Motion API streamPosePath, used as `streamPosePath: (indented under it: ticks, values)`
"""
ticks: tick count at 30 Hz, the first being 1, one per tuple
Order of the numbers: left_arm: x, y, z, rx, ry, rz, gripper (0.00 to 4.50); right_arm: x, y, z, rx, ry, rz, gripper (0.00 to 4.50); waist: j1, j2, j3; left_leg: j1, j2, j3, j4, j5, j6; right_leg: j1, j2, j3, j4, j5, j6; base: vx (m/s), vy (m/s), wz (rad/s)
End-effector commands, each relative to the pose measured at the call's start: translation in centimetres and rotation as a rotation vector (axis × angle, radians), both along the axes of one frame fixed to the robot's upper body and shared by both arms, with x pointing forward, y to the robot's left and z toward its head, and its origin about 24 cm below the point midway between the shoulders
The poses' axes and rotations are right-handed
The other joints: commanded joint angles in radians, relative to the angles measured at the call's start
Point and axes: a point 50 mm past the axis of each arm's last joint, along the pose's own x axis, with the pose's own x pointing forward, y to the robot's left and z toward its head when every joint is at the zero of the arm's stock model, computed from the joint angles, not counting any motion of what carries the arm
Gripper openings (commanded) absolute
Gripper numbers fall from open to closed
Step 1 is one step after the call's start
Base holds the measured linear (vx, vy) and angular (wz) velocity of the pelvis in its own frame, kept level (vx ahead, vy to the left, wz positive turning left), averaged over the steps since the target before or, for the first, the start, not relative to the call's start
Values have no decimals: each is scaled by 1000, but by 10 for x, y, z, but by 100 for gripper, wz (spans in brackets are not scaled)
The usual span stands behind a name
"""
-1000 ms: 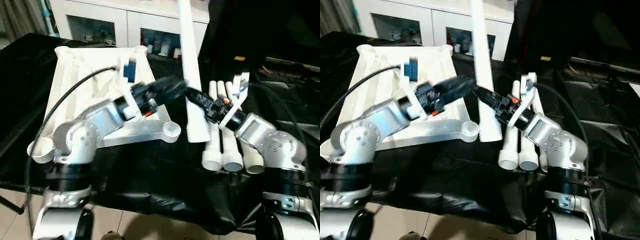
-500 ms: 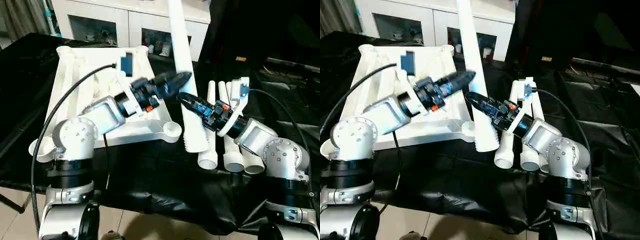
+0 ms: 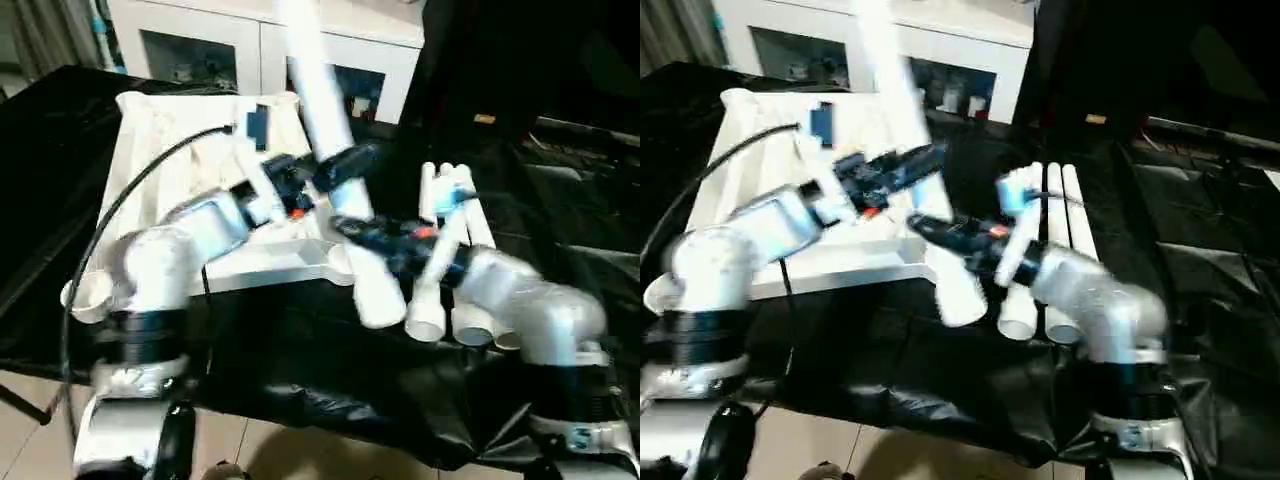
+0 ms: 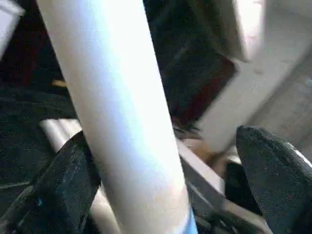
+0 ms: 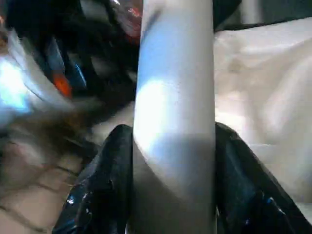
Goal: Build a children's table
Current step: Pick table leg
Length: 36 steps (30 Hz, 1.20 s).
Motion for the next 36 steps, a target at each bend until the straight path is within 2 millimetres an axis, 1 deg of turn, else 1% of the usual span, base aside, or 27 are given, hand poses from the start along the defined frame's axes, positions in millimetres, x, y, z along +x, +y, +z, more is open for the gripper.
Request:
streamPosePath:
  ticks: [1,2,3,4,8,9,12,14,15,17,18,19,21,22,23,24,25,26,27,28,29,30,31,32,34,35,36]
  values:
    - [8,0,5,-16,28,72,450,4,6,2,-139,-131,-74,182,2,20,-76,6,11,-2,-61,-62,-56,66,-62,41,-70,41,-164,0,0,0]
    - [8,0,6,-18,32,76,450,5,8,3,-153,-149,-86,182,0,19,-76,7,8,-1,-61,-61,-54,67,-59,41,-71,47,-164,0,0,0]
    - [10,1,5,-5,38,105,450,8,9,2,-173,-154,-131,182,1,29,-77,8,7,-2,-61,-61,-50,68,-59,42,-68,56,-168,0,0,0]
    - [11,1,5,-7,42,114,423,9,10,2,-182,-160,-141,182,-1,25,-77,7,9,-2,-62,-64,-47,67,-59,42,-69,61,-169,0,0,0]
    - [18,0,5,-39,76,192,410,14,24,6,-265,-264,-251,182,-6,31,-76,8,7,-3,-61,-65,-47,68,-57,42,-67,86,-180,0,0,0]
    - [18,-1,4,-36,82,196,380,15,26,6,-262,-267,-269,182,-7,29,-77,10,8,-2,-61,-76,-45,68,-56,42,-66,85,-180,0,0,0]
    - [23,-4,-3,-2,129,282,374,21,32,11,-293,-317,-357,182,-12,30,-76,11,10,-1,-61,-87,-47,65,-54,43,-67,86,-177,0,0,0]
    - [26,-3,-4,0,134,327,366,23,38,13,-304,-353,-363,182,-12,31,-75,11,9,-2,-62,-102,-46,65,-54,44,-71,60,-164,0,0,0]
    - [27,-3,-4,-7,135,339,343,23,40,15,-311,-377,-363,182,-12,29,-76,11,8,-2,-62,-100,-48,68,-55,44,-69,60,-156,0,0,0]
    - [29,-2,-4,-12,141,362,331,24,43,16,-323,-403,-375,182,-13,31,-76,12,7,-1,-61,-93,-48,65,-53,44,-69,84,-156,0,0,0]
    - [32,-1,-4,9,136,396,319,26,48,18,-348,-449,-409,182,-14,33,-77,10,8,-4,-61,-81,-50,67,-54,44,-65,110,-158,0,0,0]
    - [32,-1,-4,9,136,396,319,26,48,18,-348,-449,-409,182,-15,32,-77,10,7,-3,-60,-83,-50,67,-53,44,-65,113,-159,0,0,0]
    - [33,-2,-3,20,125,403,293,26,52,18,-365,-475,-405,182,-15,34,-77,10,6,-3,-60,-85,-47,68,-53,44,-64,120,-158,0,0,0]
    - [34,-2,-3,39,113,412,290,26,54,19,-377,-495,-412,182,-14,38,-77,11,7,-4,-60,-81,-48,67,-53,44,-63,128,-158,0,0,0]
    - [34,-1,-2,48,110,420,290,26,54,19,-376,-498,-418,182,-15,36,-77,10,7,-3,-60,-82,-48,68,-53,44,-63,133,-158,0,0,0]
    - [35,-1,-2,54,108,426,290,26,55,18,-376,-499,-421,182,-16,39,-77,12,7,-3,-60,-85,-48,67,-52,43,-62,140,-159,0,0,0]
    - [35,-1,-2,56,109,431,260,26,55,18,-375,-498,-424,182,-16,38,-77,12,6,-3,-59,-86,-46,67,-51,44,-62,142,-160,0,0,0]
    - [36,0,-1,56,108,439,249,26,54,18,-372,-498,-432,182,-16,39,-77,11,6,-4,-60,-88,-44,70,-52,44,-61,142,-161,0,0,0]
    - [37,1,0,53,105,444,249,27,54,19,-369,-497,-441,182,-16,47,-76,12,6,-4,-59,-93,-47,68,-53,44,-62,142,-163,0,0,0]
    - [37,1,0,51,103,448,247,27,53,19,-368,-499,-446,182,-17,43,-76,13,6,-3,-60,-100,-46,67,-51,44,-63,138,-166,0,0,0]
    - [38,1,0,49,103,449,247,27,53,19,-368,-500,-448,182,-17,43,-76,13,5,-3,-60,-103,-46,67,-51,44,-63,136,-167,0,0,0]
    - [38,2,1,44,100,453,217,28,52,19,-369,-502,-453,182,-17,45,-76,12,5,-3,-59,-107,-45,68,-51,44,-64,130,-169,0,0,0]
    - [38,2,2,40,99,456,207,28,52,19,-370,-504,-457,182,-17,44,-76,12,5,-3,-59,-107,-45,69,-51,44,-63,130,-169,0,0,0]
    - [38,3,3,31,90,446,204,29,51,20,-359,-512,-464,217,-16,50,-77,11,5,-4,-58,-101,-45,69,-52,45,-62,139,-171,0,0,0]
    - [36,3,7,70,21,389,210,27,51,22,-264,-465,-406,252,-16,50,-77,12,5,-3,-59,-112,-33,69,-52,44,-62,141,-179,0,0,0]
    - [34,2,8,88,-6,366,200,26,51,23,-232,-446,-384,254,-17,48,-77,13,6,-3,-60,-115,-27,68,-51,44,-62,137,-180,0,0,0]
    - [33,2,9,100,-25,345,188,25,50,23,-209,-425,-364,272,-18,47,-77,11,6,-3,-60,-105,-17,70,-51,44,-60,146,-180,0,0,0]
